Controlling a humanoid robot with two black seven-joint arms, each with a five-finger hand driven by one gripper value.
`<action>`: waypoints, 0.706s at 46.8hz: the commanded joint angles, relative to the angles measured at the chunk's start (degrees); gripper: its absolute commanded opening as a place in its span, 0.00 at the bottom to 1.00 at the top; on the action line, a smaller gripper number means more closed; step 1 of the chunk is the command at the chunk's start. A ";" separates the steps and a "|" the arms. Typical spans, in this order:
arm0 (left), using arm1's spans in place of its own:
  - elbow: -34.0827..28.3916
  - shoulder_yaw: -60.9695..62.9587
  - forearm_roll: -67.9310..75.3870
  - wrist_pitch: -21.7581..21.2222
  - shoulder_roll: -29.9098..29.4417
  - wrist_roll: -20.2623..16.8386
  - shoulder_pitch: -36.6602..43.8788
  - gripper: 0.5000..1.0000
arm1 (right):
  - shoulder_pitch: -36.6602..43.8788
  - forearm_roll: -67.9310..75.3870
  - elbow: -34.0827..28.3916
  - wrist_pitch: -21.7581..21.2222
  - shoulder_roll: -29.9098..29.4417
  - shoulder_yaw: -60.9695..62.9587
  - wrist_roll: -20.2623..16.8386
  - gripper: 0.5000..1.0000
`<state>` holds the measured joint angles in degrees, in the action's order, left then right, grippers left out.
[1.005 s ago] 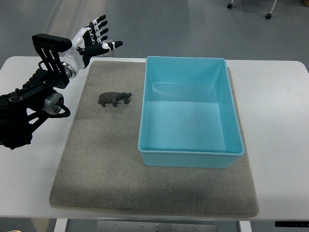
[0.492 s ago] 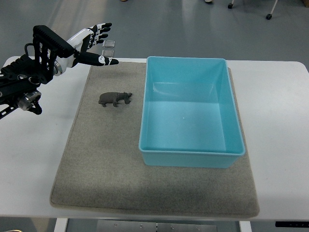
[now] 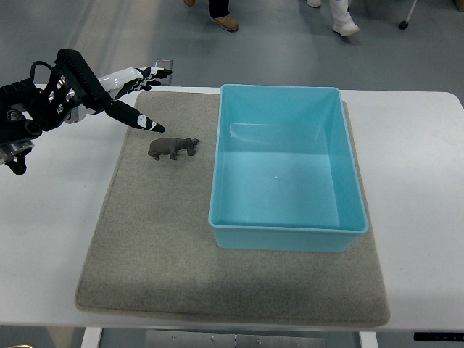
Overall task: Place brown hippo in blue box with left hand
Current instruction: 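Swing the open left hand down toward the brown hippo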
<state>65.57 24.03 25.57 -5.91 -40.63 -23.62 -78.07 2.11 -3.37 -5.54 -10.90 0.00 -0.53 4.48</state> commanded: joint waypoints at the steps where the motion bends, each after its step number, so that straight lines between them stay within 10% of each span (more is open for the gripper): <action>1: -0.01 0.23 4.39 -0.15 -0.07 0.41 -0.07 0.98 | 0.00 -0.06 0.00 0.00 0.00 0.00 0.00 0.87; 33: -1.85 4.80 12.84 -2.08 0.63 2.26 0.64 0.97 | 0.00 -0.06 0.00 0.00 0.00 0.00 0.00 0.87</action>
<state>64.05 28.74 38.22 -7.19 -40.37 -21.42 -77.71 2.12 -3.42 -5.54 -10.90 0.00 -0.53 4.48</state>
